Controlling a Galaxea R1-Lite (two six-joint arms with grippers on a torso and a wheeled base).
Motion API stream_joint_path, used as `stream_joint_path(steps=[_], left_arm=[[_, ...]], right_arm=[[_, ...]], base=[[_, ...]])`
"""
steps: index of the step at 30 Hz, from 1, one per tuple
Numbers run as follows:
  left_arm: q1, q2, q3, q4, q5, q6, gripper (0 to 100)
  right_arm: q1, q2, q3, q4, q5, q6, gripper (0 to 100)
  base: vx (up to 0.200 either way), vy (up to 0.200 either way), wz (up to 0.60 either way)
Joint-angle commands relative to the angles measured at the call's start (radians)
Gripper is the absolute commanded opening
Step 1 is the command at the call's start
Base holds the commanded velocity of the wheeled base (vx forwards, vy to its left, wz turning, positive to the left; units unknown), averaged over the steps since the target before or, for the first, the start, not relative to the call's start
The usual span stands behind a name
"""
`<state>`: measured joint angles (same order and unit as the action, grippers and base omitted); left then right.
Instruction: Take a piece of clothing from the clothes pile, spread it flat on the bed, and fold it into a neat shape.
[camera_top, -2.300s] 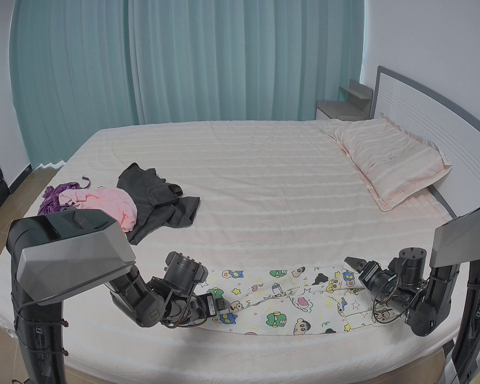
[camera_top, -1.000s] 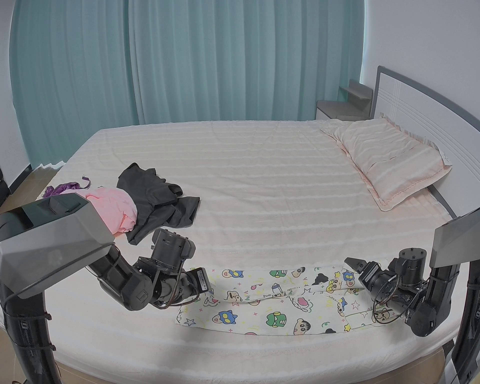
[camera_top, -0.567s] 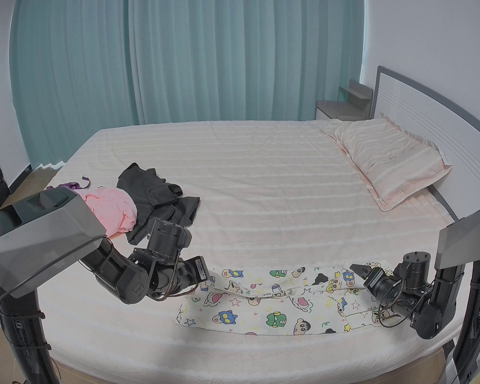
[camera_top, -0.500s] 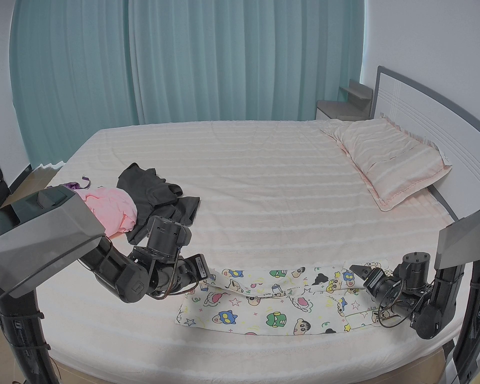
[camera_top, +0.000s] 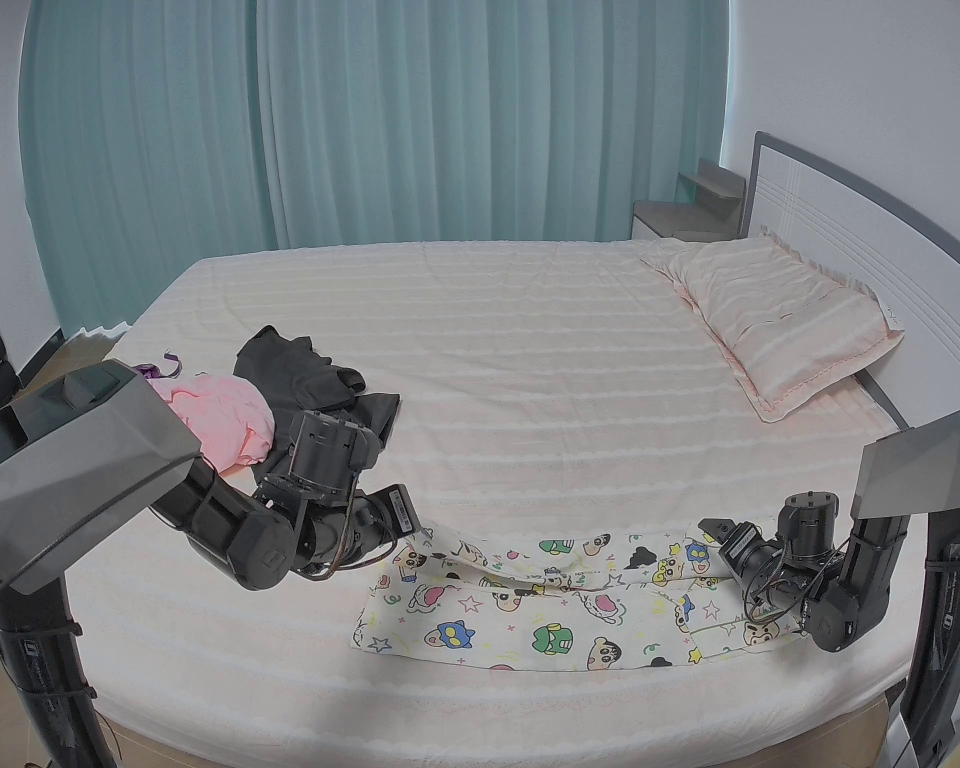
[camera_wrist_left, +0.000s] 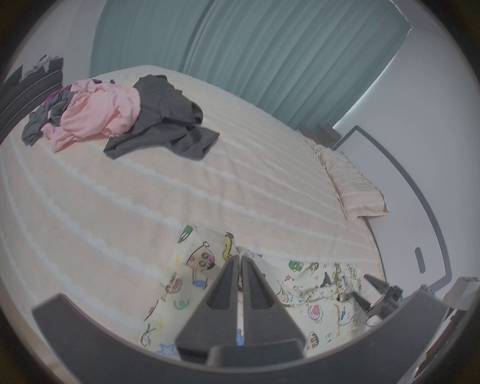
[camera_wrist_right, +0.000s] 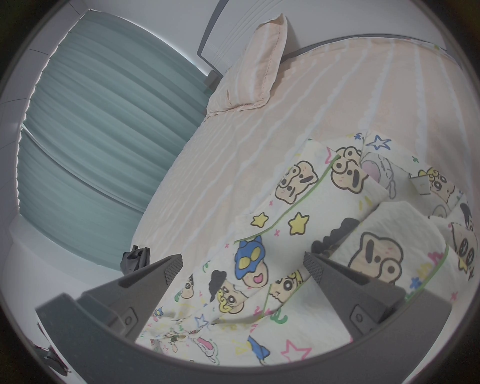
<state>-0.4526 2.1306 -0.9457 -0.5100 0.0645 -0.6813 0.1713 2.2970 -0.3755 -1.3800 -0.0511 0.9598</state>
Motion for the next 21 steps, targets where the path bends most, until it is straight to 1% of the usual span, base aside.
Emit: stream_joint_path(steps=[1,11,21], left_arm=[[0.008,0.005,-0.056,0.007,0.001,0.002,0],[0.012,0.040,-0.150,0.007,0.001,0.034,0],[0.031,0.064,-0.199,0.004,0.003,0.057,0]], right_arm=[[-0.004,0.064,-0.019,-0.002,-0.007,0.002,100],[-0.013,0.091,-0.036,-0.002,-0.009,0.002,100],[-0.024,0.116,-0.075,-0.001,-0.012,0.000,100]], base=[[0.000,0.000,0.00],[0.000,0.000,0.00],[0.000,0.000,0.00]])
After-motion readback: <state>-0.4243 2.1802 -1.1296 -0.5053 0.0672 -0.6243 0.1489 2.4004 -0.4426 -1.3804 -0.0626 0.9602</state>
